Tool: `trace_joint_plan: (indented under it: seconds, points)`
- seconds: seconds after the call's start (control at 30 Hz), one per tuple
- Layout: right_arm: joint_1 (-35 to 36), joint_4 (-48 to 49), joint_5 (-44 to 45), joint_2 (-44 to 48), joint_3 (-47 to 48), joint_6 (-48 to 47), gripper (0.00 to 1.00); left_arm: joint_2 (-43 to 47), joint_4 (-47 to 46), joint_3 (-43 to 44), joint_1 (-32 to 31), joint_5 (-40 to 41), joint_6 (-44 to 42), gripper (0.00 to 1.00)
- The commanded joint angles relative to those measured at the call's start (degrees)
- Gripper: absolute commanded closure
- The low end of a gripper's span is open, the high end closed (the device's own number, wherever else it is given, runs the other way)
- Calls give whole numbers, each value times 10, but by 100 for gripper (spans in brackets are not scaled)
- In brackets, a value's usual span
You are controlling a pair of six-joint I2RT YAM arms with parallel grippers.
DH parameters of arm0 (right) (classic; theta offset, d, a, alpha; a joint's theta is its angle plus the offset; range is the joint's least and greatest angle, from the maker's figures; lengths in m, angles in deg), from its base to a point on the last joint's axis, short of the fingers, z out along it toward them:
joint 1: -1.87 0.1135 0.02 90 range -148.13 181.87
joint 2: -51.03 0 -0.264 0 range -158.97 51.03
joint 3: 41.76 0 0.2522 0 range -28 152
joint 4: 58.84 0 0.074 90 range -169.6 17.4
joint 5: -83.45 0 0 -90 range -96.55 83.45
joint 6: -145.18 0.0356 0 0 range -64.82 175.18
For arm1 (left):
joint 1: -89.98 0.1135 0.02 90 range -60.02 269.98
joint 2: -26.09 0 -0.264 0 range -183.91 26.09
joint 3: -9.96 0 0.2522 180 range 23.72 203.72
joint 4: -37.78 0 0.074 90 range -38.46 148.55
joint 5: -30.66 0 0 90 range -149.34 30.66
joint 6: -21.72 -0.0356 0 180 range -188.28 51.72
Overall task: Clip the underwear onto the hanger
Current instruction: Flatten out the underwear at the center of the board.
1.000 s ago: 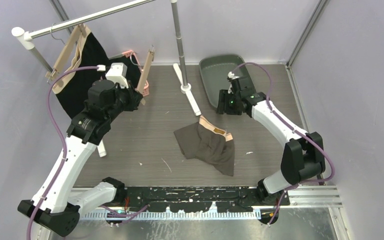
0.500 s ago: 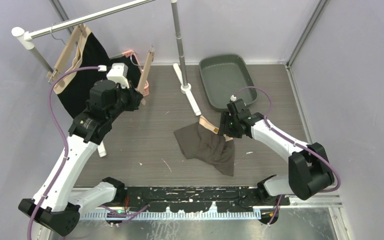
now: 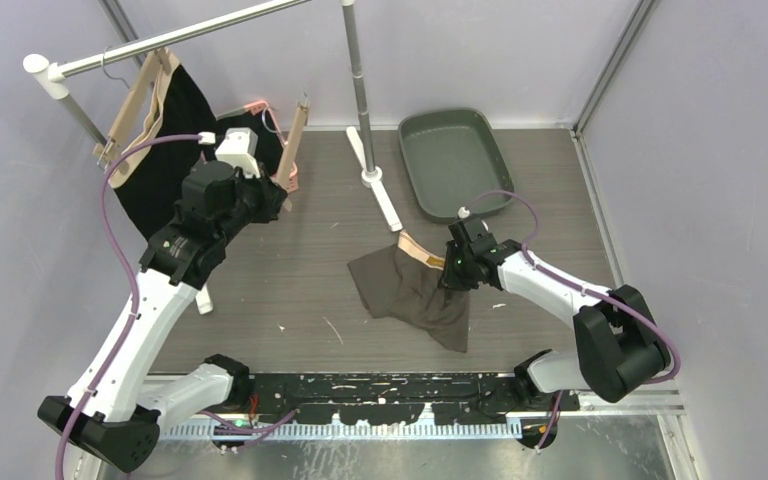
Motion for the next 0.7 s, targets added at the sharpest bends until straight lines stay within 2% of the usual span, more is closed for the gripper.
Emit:
trace_joint_plan:
  seconds: [0.0,0.07,0.17,0.37,0.4,0.47,0.6,0.67]
  points:
    - [2,11,31,22,1,19,88,7,-46,0,-2,7,-6,100]
    - [2,-12,57,26,13,14,99,8,-46,-1,-2,6,-6,100]
    - [2,-61,119,44,46,7,99,10,-46,-1,-2,8,-5,100]
    - [-9,-182,300,53,135,-5,99,11,-47,-1,-2,6,-2,100]
    - [-16,-200,326,45,151,-9,97,11,-48,-1,-2,5,-1,100]
    - [-37,-240,367,25,181,-12,81,12,-49,-3,-2,3,-1,100]
    - [-54,-237,360,23,213,-32,57,17,-49,-7,-2,4,1,100]
    - [-53,-208,339,38,219,-43,52,20,-50,-10,-2,5,1,100]
